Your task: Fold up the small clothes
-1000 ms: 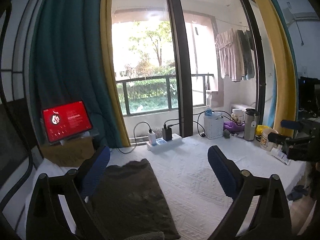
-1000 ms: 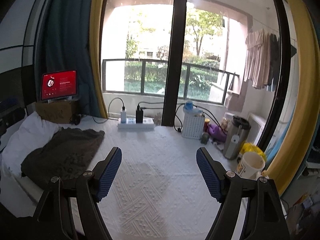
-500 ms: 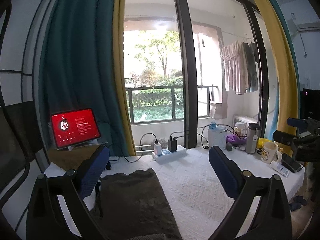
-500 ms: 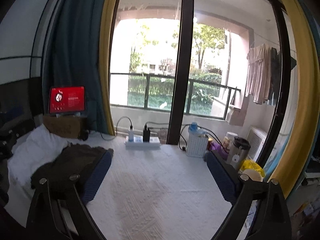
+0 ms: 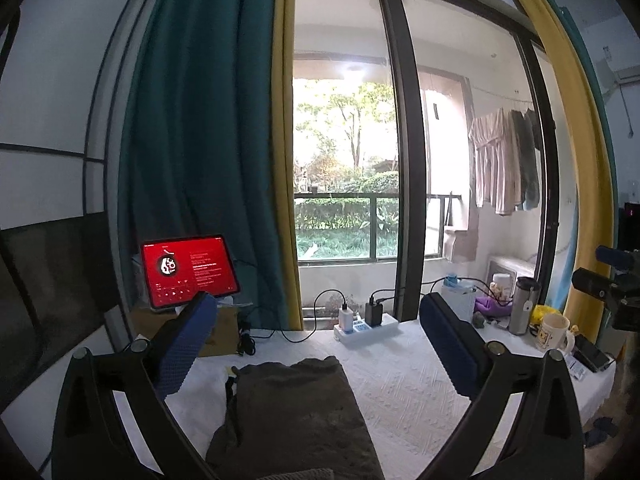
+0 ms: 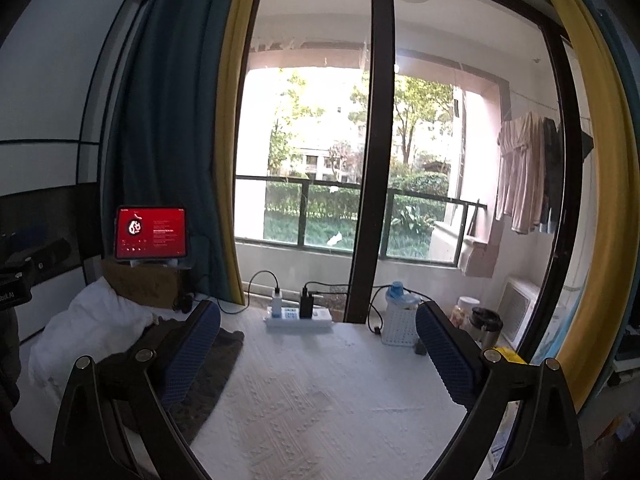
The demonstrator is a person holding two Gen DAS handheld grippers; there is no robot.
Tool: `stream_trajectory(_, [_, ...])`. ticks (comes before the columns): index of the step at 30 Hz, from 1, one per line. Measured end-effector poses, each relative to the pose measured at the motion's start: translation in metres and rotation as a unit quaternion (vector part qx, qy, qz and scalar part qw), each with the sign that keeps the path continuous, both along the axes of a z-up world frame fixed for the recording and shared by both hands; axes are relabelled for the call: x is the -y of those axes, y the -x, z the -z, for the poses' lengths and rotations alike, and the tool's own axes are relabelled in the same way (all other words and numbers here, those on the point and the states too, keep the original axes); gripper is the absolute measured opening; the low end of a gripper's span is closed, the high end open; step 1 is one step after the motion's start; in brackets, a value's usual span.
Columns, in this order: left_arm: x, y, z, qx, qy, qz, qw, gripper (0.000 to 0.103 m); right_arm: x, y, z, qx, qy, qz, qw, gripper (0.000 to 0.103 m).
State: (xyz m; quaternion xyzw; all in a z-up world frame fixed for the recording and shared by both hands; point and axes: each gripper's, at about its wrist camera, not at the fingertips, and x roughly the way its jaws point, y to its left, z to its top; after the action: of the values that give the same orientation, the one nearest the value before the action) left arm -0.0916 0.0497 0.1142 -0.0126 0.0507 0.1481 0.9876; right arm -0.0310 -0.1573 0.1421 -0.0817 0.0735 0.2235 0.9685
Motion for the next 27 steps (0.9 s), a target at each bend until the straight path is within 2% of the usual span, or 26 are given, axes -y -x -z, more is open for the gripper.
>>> stream_trajectory(6, [-0.012, 0.014, -0.003, 0.021, 0.018, -0.002, 0.9996, 0.101, -0.009, 0.016, -0.009, 0.026, 0.004, 0.010, 1.000, 0.099])
stream_trajectory(13, [-0.022, 0.023, -0.008, 0.023, 0.018, 0.001, 0.9996, 0.101, -0.020, 0.025, -0.019, 0.039, 0.004, 0.005, 0.999, 0.100])
stream_trajectory(19, [-0.029, 0.032, -0.011, 0.030, 0.019, 0.010, 0.9993, 0.101, -0.032, 0.030, -0.034, 0.037, -0.012, -0.007, 0.999, 0.100])
stream_trajectory(27, [-0.034, 0.036, -0.013, 0.035, 0.015, 0.003, 0.9993, 0.101, -0.040, 0.035, -0.034, 0.039, -0.004, -0.013, 0.999, 0.101])
